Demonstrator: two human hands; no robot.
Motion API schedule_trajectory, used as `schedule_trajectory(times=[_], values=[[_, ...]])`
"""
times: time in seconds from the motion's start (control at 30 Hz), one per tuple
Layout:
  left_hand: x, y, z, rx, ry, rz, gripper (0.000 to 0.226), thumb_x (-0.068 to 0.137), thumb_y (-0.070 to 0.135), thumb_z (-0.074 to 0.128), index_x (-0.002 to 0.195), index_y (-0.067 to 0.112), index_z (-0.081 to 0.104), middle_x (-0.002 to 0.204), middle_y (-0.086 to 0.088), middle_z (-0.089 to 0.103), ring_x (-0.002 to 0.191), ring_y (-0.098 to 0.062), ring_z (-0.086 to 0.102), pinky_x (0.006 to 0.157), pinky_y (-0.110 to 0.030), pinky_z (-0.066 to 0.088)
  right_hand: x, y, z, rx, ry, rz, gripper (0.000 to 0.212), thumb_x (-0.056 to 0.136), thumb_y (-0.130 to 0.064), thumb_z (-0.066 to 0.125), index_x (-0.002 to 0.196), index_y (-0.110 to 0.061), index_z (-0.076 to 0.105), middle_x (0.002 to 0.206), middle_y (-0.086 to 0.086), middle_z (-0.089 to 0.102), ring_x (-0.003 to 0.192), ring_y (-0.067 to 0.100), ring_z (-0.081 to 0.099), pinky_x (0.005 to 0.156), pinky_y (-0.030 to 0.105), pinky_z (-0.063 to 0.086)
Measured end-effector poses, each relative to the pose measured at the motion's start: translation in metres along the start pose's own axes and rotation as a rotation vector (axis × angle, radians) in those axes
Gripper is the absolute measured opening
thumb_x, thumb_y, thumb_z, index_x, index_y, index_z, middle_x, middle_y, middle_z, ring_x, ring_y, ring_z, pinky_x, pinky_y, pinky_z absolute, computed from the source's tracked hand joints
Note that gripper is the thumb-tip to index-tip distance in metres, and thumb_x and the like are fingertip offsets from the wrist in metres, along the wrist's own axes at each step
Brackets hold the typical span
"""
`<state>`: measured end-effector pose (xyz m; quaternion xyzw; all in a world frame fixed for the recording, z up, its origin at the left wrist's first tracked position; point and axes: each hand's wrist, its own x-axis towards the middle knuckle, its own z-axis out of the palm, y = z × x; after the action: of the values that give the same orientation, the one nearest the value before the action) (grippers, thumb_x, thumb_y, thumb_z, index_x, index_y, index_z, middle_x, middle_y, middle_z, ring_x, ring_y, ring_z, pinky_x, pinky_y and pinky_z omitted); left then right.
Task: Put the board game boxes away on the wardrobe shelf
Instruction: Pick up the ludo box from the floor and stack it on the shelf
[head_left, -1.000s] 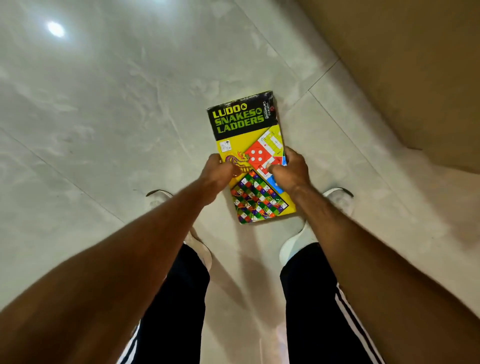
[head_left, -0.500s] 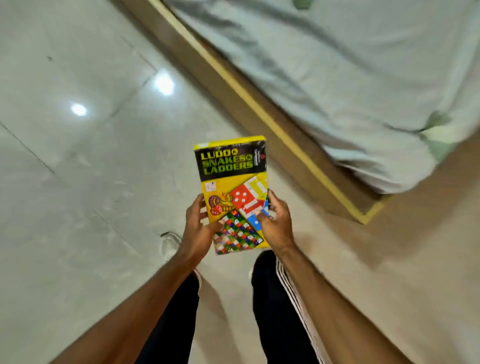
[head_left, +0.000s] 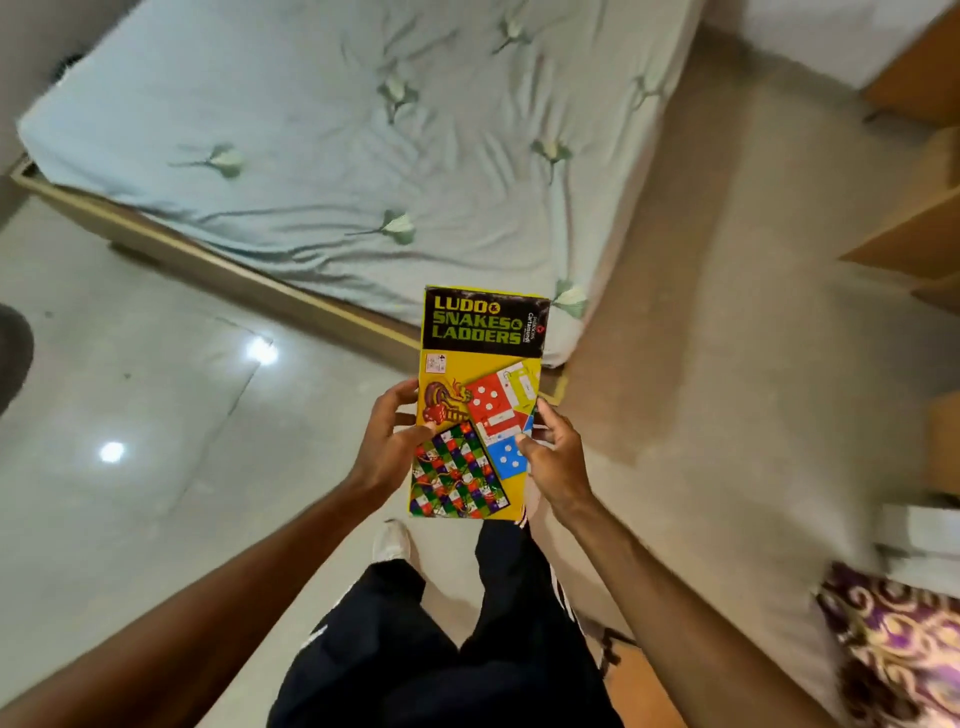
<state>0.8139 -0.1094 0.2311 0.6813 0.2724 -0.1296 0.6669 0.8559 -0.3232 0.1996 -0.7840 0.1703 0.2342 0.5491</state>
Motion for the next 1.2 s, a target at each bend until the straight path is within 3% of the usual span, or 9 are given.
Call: schedule_trajectory(times=[0.13,0.2,0.37,0.53,0.7,0.83,0.97,1.03,1.2], values=[[-0.008,0.033,0.042,0.031,-0.101,0.059,0.061,0.069,0.024,0.063,0.129,0.02,0.051,0.128,-0.006,0.057,0.113,-0.026,0.058,0.078,-0.032,0.05,-0.02,-0.001,-0.051,0.077,0.137,-0.039,0.056,0.089,-0.009,0.064,0.141,-0.021,0.049,0.129,0.007,0.058,0.11,0.014,0.061,0.067,0.014,0.056],[-0.009,0.047,0.072,0.07,-0.16,0.103,0.06,0.068,0.024,0.065,0.127,0.023,0.054,0.124,-0.004,0.06,0.111,-0.024,0.059,0.082,-0.037,0.052,-0.026,0.002,-0.083,0.091,0.211,-0.05,0.057,0.089,-0.01,0.065,0.142,-0.02,0.047,0.13,0.005,0.058,0.108,0.012,0.061,0.073,0.016,0.056],[-0.004,0.074,0.171,0.15,-0.33,0.178,0.066,0.068,0.009,0.063,0.128,0.033,0.053,0.122,-0.003,0.059,0.116,-0.023,0.057,0.089,-0.049,0.054,-0.027,0.012,-0.18,0.098,0.378,-0.096,0.065,0.086,-0.012,0.07,0.144,-0.023,0.044,0.125,0.0,0.056,0.109,0.011,0.058,0.088,0.036,0.058],[0.01,0.103,0.28,0.196,-0.406,0.221,0.06,0.072,0.0,0.062,0.113,0.043,0.058,0.109,0.0,0.065,0.108,-0.025,0.062,0.085,-0.049,0.057,-0.012,0.018,-0.284,0.072,0.466,-0.139,0.065,0.085,-0.008,0.071,0.143,-0.024,0.045,0.123,-0.002,0.058,0.105,0.011,0.059,0.08,0.031,0.059],[0.038,0.134,0.402,0.266,-0.478,0.308,0.056,0.075,0.019,0.071,0.114,0.056,0.056,0.108,0.0,0.068,0.101,-0.02,0.066,0.079,-0.044,0.06,0.017,0.025,-0.398,0.12,0.566,-0.117,0.058,0.086,-0.009,0.069,0.138,-0.024,0.05,0.121,-0.003,0.062,0.099,0.01,0.06,0.072,0.029,0.059],[0.074,0.16,0.464,0.314,-0.473,0.376,0.05,0.079,0.019,0.072,0.118,0.047,0.058,0.107,0.003,0.069,0.101,-0.02,0.066,0.079,-0.044,0.059,0.057,0.017,-0.451,0.126,0.579,-0.144,0.06,0.086,-0.01,0.07,0.139,-0.024,0.049,0.122,-0.003,0.061,0.101,0.012,0.06,0.071,0.03,0.06],[0.129,0.196,0.523,0.37,-0.446,0.417,0.045,0.083,0.018,0.075,0.118,0.041,0.061,0.106,0.006,0.069,0.099,-0.017,0.066,0.08,-0.047,0.059,0.115,0.002,-0.502,0.117,0.566,-0.171,0.061,0.088,-0.014,0.07,0.143,-0.022,0.045,0.126,-0.002,0.058,0.106,0.013,0.058,0.062,0.017,0.054],[0.164,0.216,0.555,0.39,-0.434,0.447,0.044,0.083,0.022,0.076,0.121,0.038,0.06,0.106,0.006,0.07,0.098,-0.017,0.067,0.078,-0.046,0.06,0.148,-0.011,-0.532,0.103,0.559,-0.188,0.062,0.088,-0.016,0.069,0.144,-0.021,0.043,0.127,-0.002,0.055,0.11,0.015,0.057,0.061,0.017,0.055],[0.232,0.284,0.646,0.431,-0.455,0.472,0.055,0.082,0.02,0.077,0.118,0.052,0.05,0.098,0.016,0.062,0.092,-0.011,0.064,0.072,-0.041,0.06,0.231,-0.049,-0.619,0.094,0.571,-0.166,0.064,0.089,-0.013,0.069,0.145,-0.023,0.041,0.128,-0.001,0.054,0.108,0.014,0.056,0.063,0.023,0.058]])
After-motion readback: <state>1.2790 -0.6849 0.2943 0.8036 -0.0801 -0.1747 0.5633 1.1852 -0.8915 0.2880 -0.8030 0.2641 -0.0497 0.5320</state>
